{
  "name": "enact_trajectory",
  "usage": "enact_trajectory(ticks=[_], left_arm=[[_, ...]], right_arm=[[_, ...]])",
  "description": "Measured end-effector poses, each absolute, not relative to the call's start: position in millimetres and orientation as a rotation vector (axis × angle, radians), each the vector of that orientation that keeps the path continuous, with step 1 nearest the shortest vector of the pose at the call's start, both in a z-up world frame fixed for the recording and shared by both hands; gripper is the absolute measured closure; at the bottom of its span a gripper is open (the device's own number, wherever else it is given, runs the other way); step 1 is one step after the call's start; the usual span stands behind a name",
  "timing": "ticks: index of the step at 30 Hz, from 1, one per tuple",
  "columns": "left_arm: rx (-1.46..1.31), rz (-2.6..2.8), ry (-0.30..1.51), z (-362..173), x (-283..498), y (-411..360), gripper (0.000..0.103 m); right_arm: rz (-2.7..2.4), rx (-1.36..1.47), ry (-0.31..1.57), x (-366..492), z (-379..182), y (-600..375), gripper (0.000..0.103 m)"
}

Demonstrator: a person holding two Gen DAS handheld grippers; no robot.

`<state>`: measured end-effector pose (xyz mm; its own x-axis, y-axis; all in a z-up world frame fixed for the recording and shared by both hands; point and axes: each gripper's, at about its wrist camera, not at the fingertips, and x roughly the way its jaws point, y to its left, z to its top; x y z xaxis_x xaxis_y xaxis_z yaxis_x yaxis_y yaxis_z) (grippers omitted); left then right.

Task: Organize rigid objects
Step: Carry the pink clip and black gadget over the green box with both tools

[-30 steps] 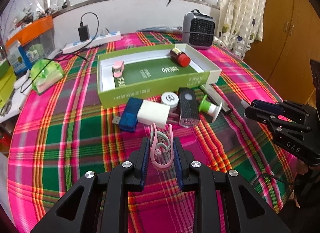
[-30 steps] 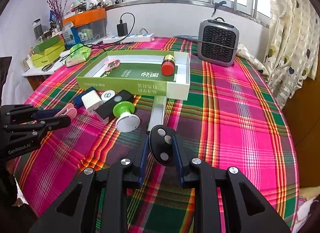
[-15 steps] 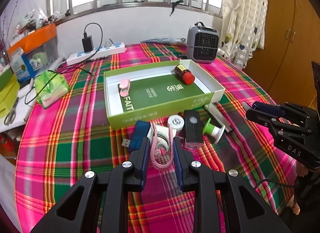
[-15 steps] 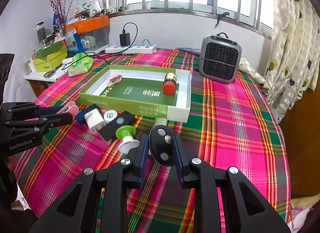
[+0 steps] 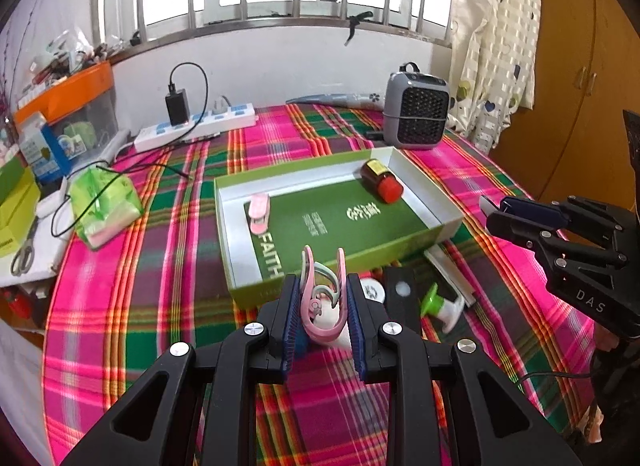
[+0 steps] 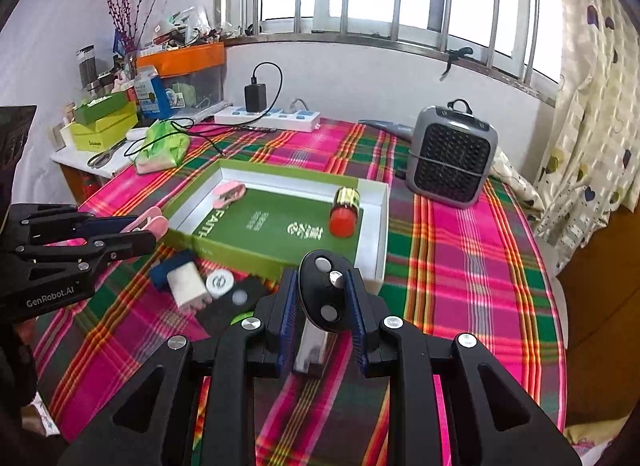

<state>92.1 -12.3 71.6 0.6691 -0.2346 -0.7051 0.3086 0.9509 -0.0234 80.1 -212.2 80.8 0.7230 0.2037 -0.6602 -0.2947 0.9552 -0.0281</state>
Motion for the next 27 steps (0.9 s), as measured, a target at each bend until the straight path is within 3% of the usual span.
enact_trajectory(ticks=[27], left_arm=[[0.074, -0.283, 0.810, 64, 161, -9, 0.081]], right_arm=[[0.321, -0.202, 0.754, 177, 82, -177, 0.078]])
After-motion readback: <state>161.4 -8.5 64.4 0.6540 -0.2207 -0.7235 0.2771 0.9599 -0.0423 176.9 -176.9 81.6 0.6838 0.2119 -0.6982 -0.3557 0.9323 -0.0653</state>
